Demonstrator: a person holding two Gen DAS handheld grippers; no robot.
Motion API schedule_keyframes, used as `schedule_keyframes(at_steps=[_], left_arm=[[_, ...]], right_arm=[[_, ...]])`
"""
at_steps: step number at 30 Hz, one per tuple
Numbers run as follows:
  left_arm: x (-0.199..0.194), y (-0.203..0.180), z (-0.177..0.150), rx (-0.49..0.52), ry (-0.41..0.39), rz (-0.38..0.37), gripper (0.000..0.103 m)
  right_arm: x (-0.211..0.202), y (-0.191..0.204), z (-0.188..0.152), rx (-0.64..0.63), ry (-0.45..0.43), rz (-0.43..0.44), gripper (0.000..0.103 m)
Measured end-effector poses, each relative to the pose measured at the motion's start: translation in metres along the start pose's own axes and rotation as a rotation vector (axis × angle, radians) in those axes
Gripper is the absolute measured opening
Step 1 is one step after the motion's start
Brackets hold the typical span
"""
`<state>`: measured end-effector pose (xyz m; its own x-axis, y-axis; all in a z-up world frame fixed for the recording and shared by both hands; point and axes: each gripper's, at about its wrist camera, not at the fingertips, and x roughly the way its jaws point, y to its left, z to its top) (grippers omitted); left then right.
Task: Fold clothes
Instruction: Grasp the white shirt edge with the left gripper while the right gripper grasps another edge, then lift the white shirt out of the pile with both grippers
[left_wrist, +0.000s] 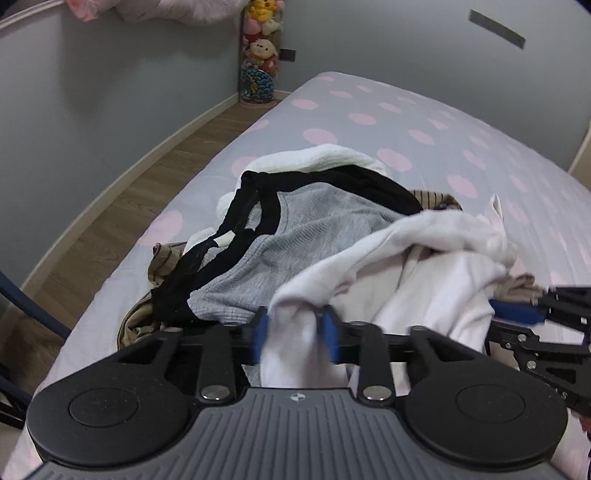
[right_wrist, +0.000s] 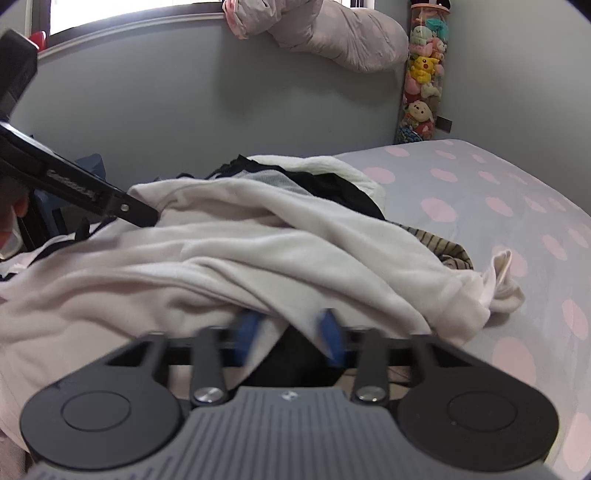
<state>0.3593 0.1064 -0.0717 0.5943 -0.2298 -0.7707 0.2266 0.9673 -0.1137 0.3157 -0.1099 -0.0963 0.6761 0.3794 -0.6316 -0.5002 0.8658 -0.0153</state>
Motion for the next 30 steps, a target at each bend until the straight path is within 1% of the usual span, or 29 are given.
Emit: schedule_keyframes(at_steps=[1, 2, 3, 6, 7, 8, 10, 14, 19, 20, 24, 28, 30], left_arm=[[0.000, 0.000, 0.001, -0.012, -0.005, -0.012, 0.013], [-0.001, 0.000, 0.002, -0.024, -0.010, -0.024, 0.009], [-0.007, -0.005, 0.003, -0.012, -0.024, -0.022, 0.009], [-0.027, -0.024, 0.009, 0.035, -0.066, -0.020, 0.008], [-0.035, -0.029, 0.012, 0.036, -0.080, -0.023, 0.008], [-0.043, -0.034, 0.015, 0.033, -0.088, -0.029, 0.007], [-0.059, -0.044, 0.021, 0.035, -0.104, -0.041, 0.007], [-0.093, -0.079, 0.027, 0.094, -0.146, -0.054, 0.007], [-0.141, -0.134, 0.026, 0.170, -0.220, -0.103, 0.006], [-0.152, -0.147, 0.026, 0.189, -0.238, -0.112, 0.006], [-0.187, -0.198, 0.026, 0.257, -0.270, -0.140, 0.006], [-0.209, -0.244, 0.012, 0.316, -0.277, -0.201, 0.006], [-0.216, -0.266, 0.003, 0.346, -0.275, -0.224, 0.006]], right_arm=[[-0.001, 0.000, 0.001, 0.000, -0.002, 0.002, 0.016], [-0.007, -0.002, 0.002, 0.004, -0.012, -0.010, 0.010], [-0.014, -0.004, 0.002, 0.007, -0.023, -0.026, 0.006], [-0.035, -0.010, 0.004, 0.019, -0.055, -0.072, 0.006], [-0.042, -0.012, 0.004, 0.023, -0.065, -0.087, 0.006], [-0.049, -0.014, 0.005, 0.027, -0.076, -0.103, 0.002], [-0.066, -0.020, 0.006, 0.041, -0.097, -0.134, 0.002], [-0.114, -0.041, 0.009, 0.095, -0.141, -0.197, 0.002], [-0.181, -0.055, 0.000, 0.118, -0.186, -0.244, 0.002], [-0.195, -0.057, -0.003, 0.121, -0.200, -0.256, 0.002], [-0.254, -0.074, -0.018, 0.178, -0.255, -0.300, 0.001], [-0.316, -0.100, -0.041, 0.231, -0.306, -0.376, 0.001], [-0.350, -0.116, -0.059, 0.268, -0.326, -0.424, 0.001]])
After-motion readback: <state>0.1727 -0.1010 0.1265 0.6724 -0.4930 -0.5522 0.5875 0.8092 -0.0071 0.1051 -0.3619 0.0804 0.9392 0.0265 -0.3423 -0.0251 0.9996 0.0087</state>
